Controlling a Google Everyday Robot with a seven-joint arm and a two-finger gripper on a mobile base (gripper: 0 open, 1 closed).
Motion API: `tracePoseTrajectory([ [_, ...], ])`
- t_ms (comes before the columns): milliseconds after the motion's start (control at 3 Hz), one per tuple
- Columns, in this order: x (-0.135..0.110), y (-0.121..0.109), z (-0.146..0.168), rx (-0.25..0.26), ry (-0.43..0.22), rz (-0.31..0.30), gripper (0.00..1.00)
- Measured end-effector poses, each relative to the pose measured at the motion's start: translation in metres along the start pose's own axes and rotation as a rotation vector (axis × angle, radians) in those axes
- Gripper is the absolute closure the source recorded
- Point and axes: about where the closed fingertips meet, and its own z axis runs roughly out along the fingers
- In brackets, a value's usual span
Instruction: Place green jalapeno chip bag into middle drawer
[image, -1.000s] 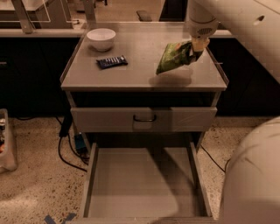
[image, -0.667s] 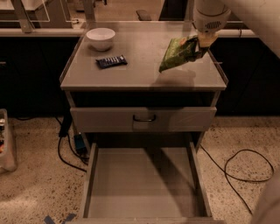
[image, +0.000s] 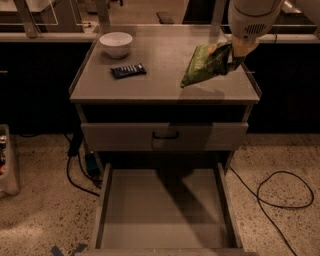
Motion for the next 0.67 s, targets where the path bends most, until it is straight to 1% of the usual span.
tracePoseTrajectory([
  [333, -0.0061, 0.0356, -0.0342, -0.005, -0.025, -0.009, 1.00],
  [667, -0.0062, 0.0356, -0.0344, -0.004, -0.026, -0.010, 1.00],
])
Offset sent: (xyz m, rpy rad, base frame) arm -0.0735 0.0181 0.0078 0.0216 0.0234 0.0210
